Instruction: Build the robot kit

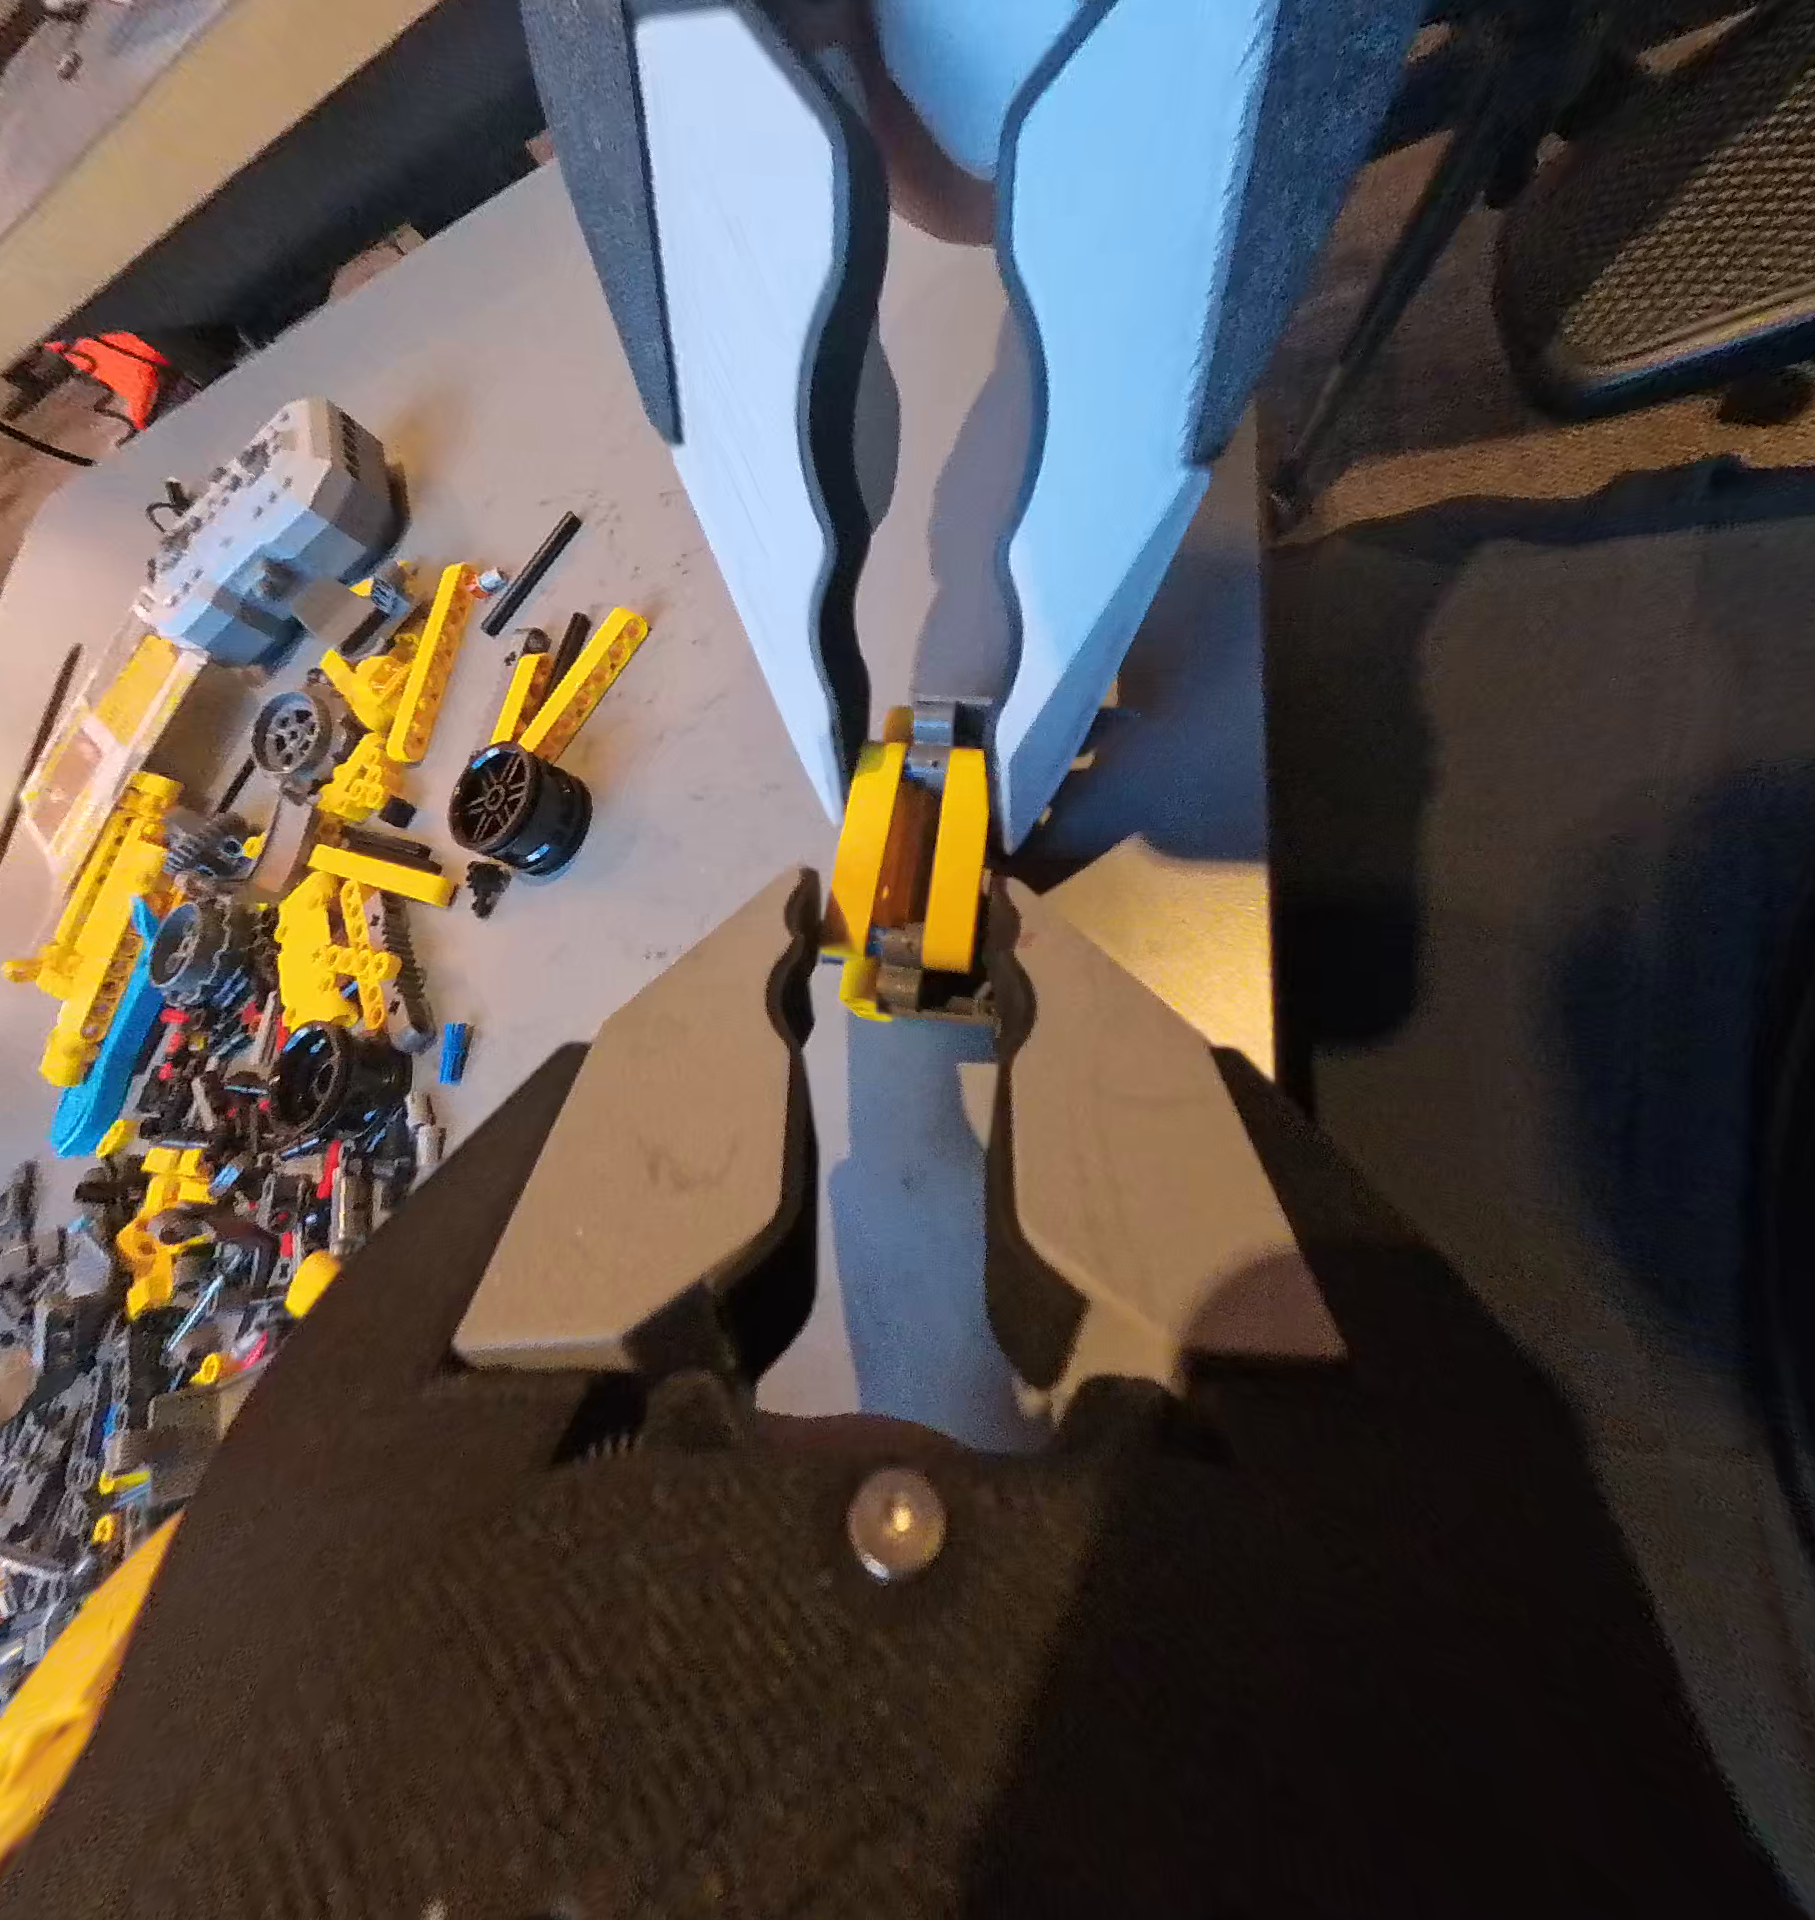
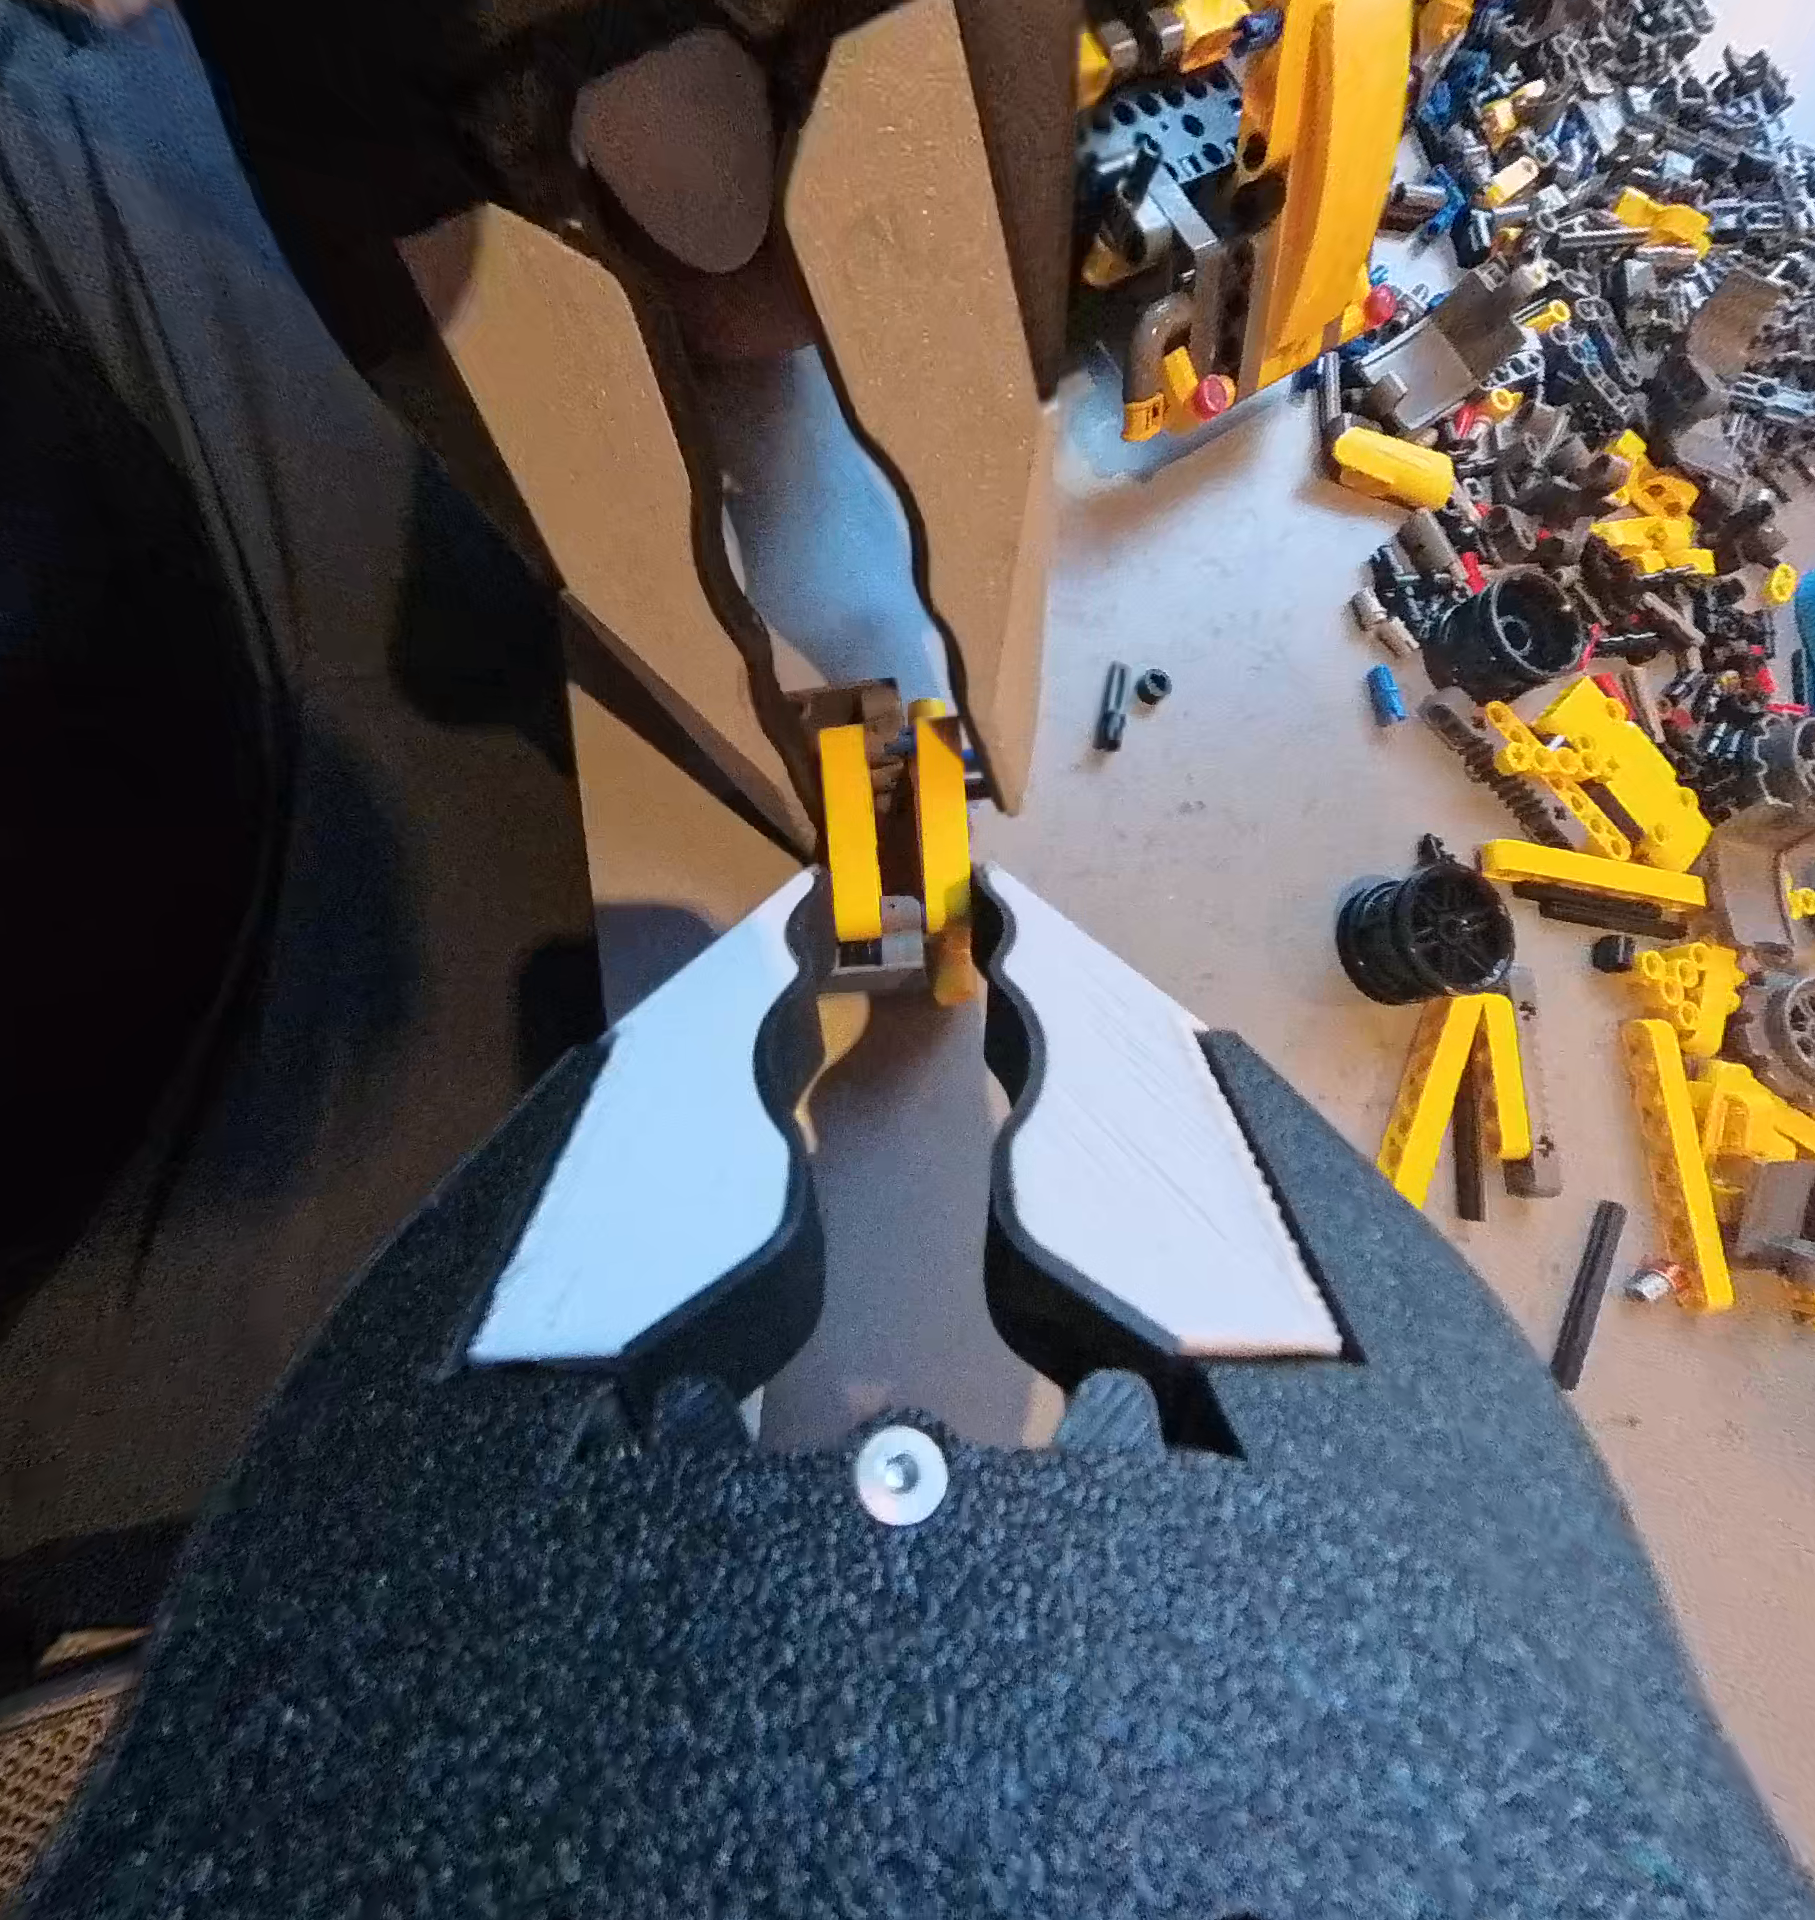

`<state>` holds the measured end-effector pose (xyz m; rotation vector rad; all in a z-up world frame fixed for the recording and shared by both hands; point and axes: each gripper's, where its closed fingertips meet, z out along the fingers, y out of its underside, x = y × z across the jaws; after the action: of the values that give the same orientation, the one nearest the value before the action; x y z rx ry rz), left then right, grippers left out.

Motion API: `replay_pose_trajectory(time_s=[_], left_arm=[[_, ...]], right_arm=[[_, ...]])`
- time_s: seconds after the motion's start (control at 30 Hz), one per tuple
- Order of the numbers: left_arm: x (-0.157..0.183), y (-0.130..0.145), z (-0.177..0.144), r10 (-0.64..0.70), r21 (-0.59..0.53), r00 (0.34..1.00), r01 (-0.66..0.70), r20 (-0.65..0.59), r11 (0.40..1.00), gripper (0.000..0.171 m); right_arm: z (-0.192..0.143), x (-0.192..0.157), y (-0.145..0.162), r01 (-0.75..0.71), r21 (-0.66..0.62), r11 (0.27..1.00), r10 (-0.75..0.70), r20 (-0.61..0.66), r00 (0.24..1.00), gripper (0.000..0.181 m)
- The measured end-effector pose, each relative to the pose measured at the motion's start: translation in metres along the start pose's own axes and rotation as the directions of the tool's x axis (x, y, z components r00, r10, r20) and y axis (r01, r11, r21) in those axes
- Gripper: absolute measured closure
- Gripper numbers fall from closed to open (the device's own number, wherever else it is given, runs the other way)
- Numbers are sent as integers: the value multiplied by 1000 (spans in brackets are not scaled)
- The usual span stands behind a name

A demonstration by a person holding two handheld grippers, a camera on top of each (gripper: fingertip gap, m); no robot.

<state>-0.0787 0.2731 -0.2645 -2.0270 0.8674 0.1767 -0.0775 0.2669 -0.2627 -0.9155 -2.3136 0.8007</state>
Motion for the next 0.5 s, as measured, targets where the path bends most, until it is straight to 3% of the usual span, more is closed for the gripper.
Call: replay_pose_trajectory(time_s=[0.27, 0.37, 0.5], left_arm=[[-3, 7, -9, 84, -56, 995, -81, 59, 995, 142], [-1, 5, -10, 6, -19, 999, -5, 42, 1000, 145], [-3, 3, -7, -2, -15, 998, 3, 60, 1000, 145]], right_arm=[[4, 2, -3, -5, 5, 1000, 5, -9, 1000, 155], [2, 0, -5, 1, 12, 1000, -1, -15, 1000, 155], [3, 3, -6, 86, -33, 996, -88, -63, 994, 155]])
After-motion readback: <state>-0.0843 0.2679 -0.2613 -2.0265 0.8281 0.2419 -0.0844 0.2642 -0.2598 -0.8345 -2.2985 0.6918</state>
